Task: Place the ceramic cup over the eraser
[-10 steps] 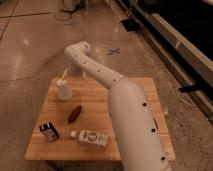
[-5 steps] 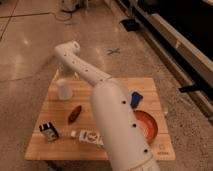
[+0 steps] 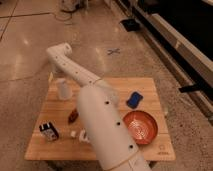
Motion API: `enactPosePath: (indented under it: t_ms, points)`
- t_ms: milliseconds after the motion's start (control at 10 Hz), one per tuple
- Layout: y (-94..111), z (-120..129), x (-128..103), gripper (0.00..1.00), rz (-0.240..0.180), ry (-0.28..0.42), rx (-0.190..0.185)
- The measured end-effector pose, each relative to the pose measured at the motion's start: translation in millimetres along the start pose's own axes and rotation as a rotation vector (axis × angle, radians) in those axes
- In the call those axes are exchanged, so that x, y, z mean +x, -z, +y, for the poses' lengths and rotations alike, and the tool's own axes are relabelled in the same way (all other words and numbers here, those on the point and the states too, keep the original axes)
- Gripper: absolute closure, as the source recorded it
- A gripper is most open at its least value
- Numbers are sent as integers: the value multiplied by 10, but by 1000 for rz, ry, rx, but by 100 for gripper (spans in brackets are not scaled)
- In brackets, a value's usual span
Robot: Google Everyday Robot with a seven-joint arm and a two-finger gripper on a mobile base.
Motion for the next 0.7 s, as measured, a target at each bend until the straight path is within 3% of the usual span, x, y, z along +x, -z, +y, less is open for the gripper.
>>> enactPosePath:
  t_ms: [200, 500, 700]
  points:
    - [-46, 8, -25, 25, -25, -3, -33]
    - [-90, 112, -41, 56, -54, -24, -89]
    - [-110, 151, -65, 78, -72, -41, -103]
